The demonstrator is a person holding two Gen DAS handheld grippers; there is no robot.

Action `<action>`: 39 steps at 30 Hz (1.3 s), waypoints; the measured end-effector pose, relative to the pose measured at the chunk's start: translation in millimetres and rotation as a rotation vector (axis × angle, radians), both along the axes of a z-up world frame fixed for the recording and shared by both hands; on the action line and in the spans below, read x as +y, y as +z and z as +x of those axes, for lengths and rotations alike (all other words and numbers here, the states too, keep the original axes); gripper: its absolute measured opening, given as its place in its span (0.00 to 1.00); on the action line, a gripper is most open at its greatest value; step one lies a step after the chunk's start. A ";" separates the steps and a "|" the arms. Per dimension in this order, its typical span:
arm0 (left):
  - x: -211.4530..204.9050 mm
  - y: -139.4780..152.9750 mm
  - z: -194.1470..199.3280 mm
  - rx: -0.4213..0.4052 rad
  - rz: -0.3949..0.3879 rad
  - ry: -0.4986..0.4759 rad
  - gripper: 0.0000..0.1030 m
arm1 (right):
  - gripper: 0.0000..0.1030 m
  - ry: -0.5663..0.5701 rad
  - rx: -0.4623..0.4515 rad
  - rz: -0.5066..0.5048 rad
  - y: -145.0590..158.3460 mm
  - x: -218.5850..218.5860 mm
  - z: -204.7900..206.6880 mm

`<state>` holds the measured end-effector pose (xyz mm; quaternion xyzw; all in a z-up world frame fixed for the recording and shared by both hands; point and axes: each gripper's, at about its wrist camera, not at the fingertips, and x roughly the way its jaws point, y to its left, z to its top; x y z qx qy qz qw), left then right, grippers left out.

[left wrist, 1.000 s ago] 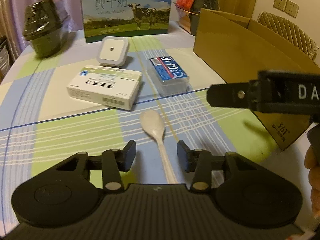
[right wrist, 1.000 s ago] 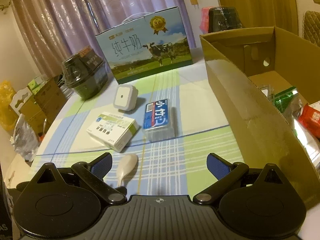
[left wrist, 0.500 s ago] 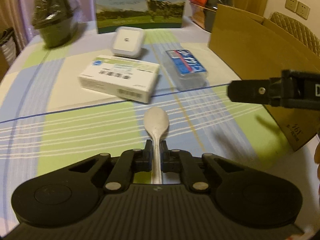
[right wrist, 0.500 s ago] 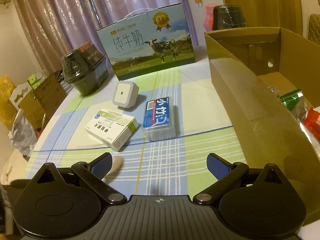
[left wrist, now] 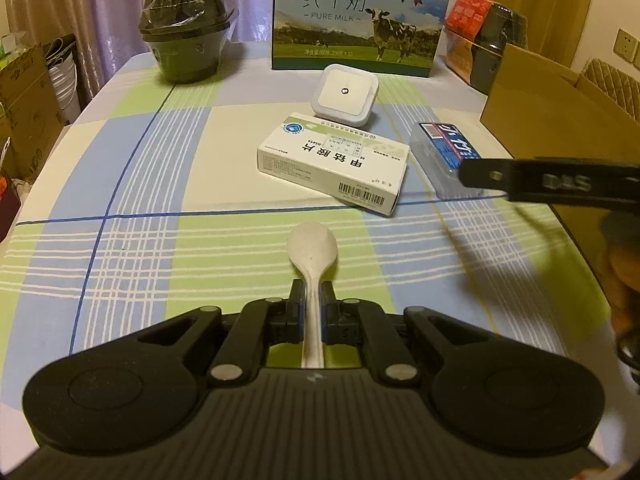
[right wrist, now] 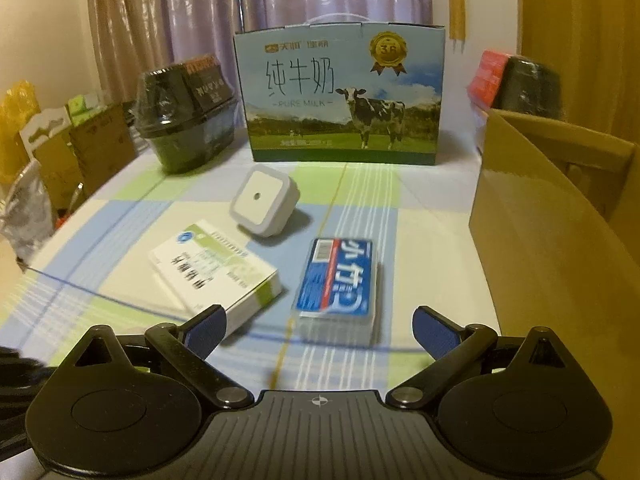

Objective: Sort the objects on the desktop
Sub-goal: 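Grasp the white spoon with the left tool while the right tool reaches the blue toothpick box, then grasp the blue toothpick box with the right tool while the left tool holds the spoon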

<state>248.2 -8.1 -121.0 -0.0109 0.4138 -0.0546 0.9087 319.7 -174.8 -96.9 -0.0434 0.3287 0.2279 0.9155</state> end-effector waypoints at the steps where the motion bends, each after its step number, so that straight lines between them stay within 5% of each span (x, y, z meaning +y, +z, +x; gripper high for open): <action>1: 0.5 -0.3 0.9 0.000 -0.006 0.003 0.04 | 0.92 0.000 -0.002 -0.013 -2.7 2.0 5.5; 8: 4.4 -3.3 6.2 0.008 -0.033 0.016 0.04 | 0.75 0.001 0.055 -0.061 -28.8 11.2 34.6; 12: 4.7 -3.0 6.1 0.009 -0.035 0.018 0.04 | 0.54 0.006 0.057 -0.063 -31.0 12.3 34.9; 19: 0.3 -2.1 3.1 0.013 -0.034 0.005 0.04 | 0.53 -0.007 0.100 -0.048 -16.4 1.0 2.9; 33: -17.5 5.7 -62.5 0.036 -0.017 -0.059 0.04 | 0.53 0.029 0.147 -0.077 -2.3 -30.3 -141.2; 39: -19.2 0.4 -71.8 0.054 -0.011 -0.051 0.04 | 0.71 0.039 0.145 -0.101 -10.0 -27.2 -148.9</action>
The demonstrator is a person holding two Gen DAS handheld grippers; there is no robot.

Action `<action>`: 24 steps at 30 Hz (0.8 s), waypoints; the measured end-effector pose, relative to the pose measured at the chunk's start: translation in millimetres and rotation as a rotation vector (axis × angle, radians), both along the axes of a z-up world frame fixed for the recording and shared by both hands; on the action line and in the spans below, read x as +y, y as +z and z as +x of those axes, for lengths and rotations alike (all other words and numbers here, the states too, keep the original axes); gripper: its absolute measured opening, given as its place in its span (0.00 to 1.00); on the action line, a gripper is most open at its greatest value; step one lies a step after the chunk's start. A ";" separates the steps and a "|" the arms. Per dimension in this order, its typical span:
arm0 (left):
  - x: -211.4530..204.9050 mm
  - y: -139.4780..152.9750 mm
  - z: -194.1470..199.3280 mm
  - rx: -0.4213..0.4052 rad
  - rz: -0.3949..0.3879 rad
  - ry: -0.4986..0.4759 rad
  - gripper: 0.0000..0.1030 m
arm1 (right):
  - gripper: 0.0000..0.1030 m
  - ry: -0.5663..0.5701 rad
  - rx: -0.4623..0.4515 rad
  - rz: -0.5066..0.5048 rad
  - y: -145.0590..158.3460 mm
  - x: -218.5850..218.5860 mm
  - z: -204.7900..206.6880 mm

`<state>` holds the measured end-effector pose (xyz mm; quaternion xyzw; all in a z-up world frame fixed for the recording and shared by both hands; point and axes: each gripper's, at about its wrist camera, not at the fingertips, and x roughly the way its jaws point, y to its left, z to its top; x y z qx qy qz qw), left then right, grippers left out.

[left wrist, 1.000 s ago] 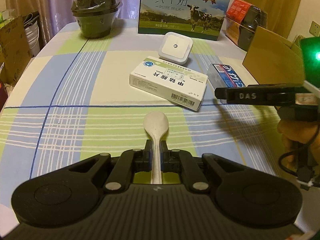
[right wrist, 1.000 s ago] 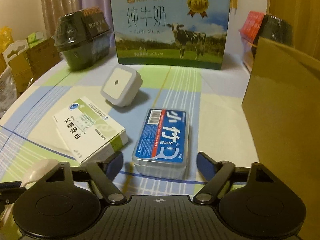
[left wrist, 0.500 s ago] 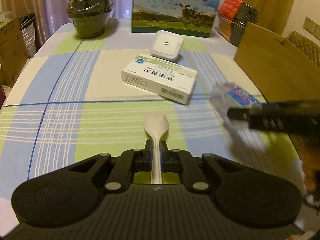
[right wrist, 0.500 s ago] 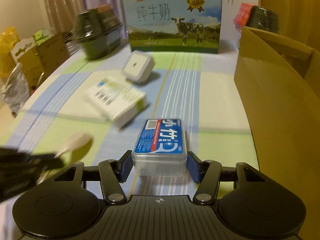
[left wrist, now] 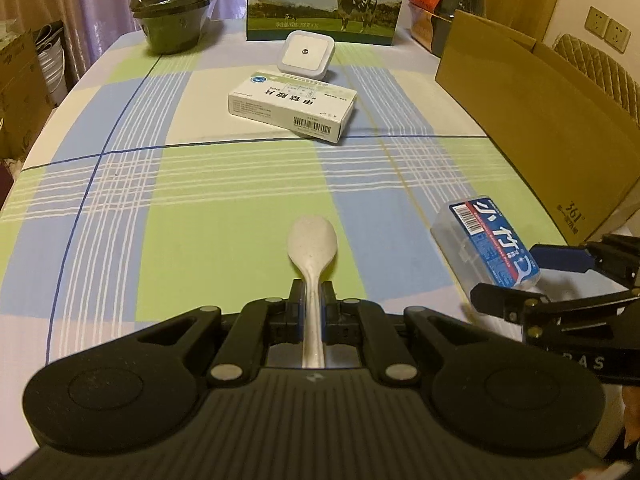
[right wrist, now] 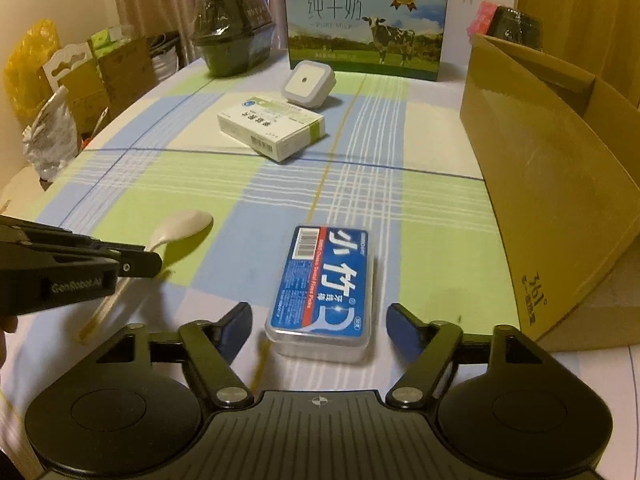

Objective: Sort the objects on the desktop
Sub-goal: 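Grasp the blue toothpick box with the right tool while the left tool holds the spoon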

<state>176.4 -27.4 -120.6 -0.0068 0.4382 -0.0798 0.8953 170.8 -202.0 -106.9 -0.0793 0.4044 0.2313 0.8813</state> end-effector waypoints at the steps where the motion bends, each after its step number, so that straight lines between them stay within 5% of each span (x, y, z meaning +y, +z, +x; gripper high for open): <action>1: -0.7 -0.3 0.6 -0.002 0.007 0.001 0.05 | 0.72 -0.001 -0.004 0.004 0.4 -0.2 0.5; 12: -5.2 -7.9 7.8 -0.001 0.021 0.005 0.10 | 0.74 -0.037 0.019 0.056 -4.8 -3.9 13.6; 24: -4.4 -1.9 5.8 -0.019 0.021 0.013 0.04 | 0.74 -0.045 0.021 0.058 -9.8 -1.4 17.7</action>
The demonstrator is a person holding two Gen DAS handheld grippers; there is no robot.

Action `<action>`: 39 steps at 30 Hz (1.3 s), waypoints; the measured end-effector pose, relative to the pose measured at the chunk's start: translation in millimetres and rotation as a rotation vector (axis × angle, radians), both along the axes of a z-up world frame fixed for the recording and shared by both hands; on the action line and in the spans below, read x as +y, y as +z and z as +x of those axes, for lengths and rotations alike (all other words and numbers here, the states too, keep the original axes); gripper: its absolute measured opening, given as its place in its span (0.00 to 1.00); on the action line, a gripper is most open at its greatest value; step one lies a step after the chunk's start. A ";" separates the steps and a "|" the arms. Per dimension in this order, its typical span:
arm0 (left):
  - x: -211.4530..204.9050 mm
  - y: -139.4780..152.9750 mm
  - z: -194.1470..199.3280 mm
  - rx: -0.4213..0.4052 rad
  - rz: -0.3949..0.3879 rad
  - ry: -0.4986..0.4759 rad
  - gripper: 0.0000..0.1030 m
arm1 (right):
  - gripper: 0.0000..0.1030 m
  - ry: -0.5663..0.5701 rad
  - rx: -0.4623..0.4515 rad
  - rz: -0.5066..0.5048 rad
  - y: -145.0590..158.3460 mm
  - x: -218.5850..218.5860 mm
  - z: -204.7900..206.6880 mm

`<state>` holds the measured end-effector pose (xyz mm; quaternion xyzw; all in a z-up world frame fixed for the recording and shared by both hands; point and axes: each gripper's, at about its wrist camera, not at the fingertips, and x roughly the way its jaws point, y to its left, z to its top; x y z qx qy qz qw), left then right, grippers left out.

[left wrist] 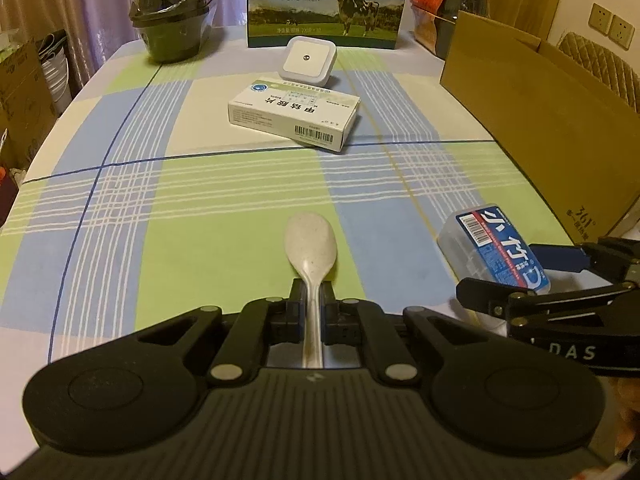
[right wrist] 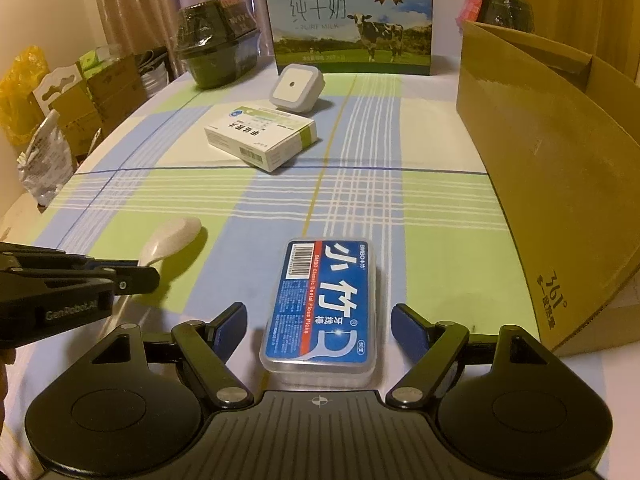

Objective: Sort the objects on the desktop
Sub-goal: 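Grasp the blue toothpick box with the right tool while the left tool holds the spoon, then carry the spoon and toothpick box over the cardboard box with both tools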

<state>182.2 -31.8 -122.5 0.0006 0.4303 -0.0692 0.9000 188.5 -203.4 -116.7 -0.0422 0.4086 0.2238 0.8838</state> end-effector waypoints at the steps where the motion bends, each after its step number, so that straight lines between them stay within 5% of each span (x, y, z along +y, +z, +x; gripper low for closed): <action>1: 0.5 -0.3 0.0 0.000 -0.003 0.003 0.04 | 0.74 0.000 0.000 0.000 -0.4 0.4 -0.1; 15: 0.3 -0.4 0.2 0.000 -0.019 0.002 0.04 | 0.72 0.004 -0.015 -0.033 -4.3 7.1 -1.4; 17: 0.4 0.0 0.2 0.000 -0.023 0.003 0.04 | 0.69 0.007 -0.015 -0.038 -5.1 7.9 -1.7; 19: 0.0 0.5 -0.4 -0.001 -0.025 0.001 0.04 | 0.52 0.010 -0.019 -0.050 -6.0 8.5 -2.6; 39: -13.8 31.3 -19.3 -0.042 -0.071 -0.001 0.04 | 0.52 -0.009 -0.112 -0.008 39.7 -13.5 -31.6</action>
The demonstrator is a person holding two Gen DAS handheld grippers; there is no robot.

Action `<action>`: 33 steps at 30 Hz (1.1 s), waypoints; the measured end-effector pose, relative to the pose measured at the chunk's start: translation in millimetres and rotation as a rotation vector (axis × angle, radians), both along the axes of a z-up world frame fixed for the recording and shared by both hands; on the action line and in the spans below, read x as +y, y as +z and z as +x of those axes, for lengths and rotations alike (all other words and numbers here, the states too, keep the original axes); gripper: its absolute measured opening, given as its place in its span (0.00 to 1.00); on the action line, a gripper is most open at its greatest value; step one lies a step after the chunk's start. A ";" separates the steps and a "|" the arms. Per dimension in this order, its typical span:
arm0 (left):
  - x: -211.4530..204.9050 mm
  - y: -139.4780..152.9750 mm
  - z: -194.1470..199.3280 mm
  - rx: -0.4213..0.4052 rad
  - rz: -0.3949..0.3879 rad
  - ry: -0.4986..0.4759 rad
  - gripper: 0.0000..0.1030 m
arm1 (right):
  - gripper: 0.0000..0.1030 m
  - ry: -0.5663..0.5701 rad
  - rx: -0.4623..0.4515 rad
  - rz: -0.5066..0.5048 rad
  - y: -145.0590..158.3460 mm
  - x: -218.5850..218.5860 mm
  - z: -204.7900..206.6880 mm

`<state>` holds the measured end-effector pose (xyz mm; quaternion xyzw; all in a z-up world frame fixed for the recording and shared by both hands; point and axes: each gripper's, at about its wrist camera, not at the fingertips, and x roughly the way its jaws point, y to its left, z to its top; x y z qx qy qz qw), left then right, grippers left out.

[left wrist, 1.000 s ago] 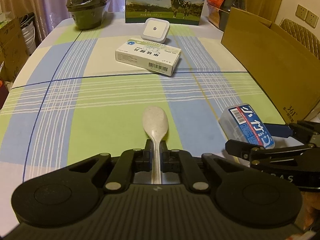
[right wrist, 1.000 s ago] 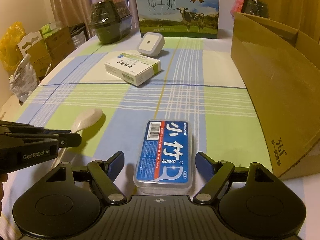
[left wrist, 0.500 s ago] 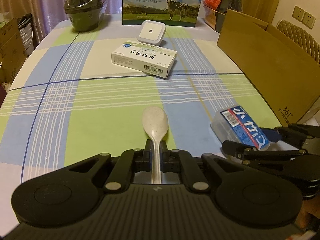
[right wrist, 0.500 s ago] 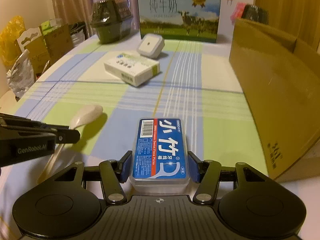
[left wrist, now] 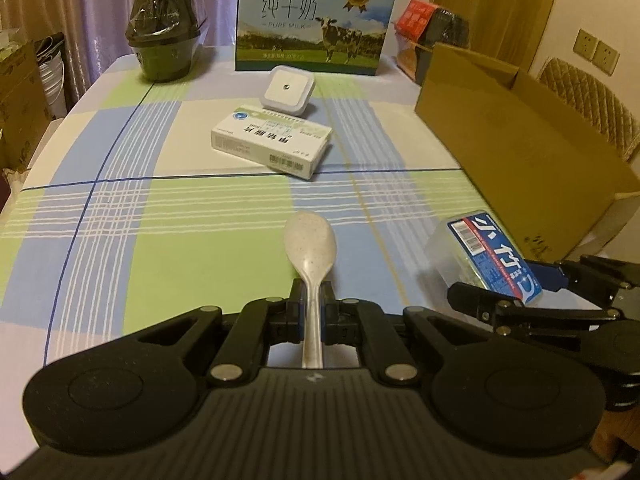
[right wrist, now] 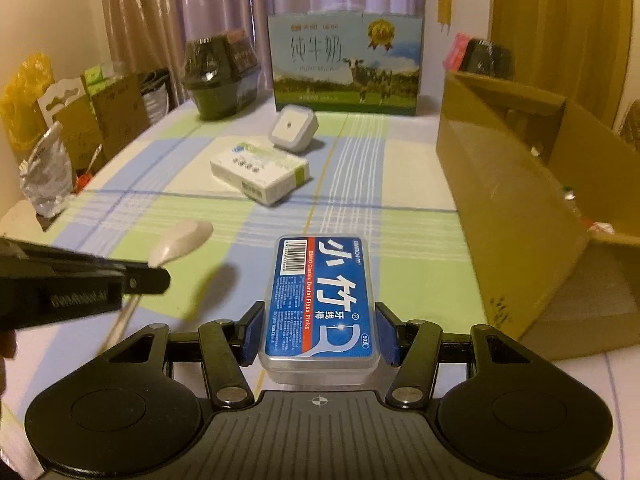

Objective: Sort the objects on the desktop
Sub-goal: 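Carry the spoon and toothpick box over the cardboard box with both tools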

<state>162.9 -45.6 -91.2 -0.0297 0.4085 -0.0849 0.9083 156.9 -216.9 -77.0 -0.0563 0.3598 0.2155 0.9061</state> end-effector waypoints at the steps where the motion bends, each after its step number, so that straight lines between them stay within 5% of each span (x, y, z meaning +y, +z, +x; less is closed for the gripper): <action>1: -1.9 3.7 -4.0 -0.002 -0.006 0.001 0.04 | 0.52 -0.002 -0.007 0.004 5.1 -2.2 -2.9; 19: -48.6 79.5 -76.4 -0.087 -0.006 -0.027 0.04 | 0.52 -0.062 -0.111 0.096 85.9 -62.2 -57.8; 33: -94.8 99.8 -96.2 -0.122 0.013 -0.113 0.04 | 0.52 -0.139 -0.148 0.123 107.0 -110.2 -71.5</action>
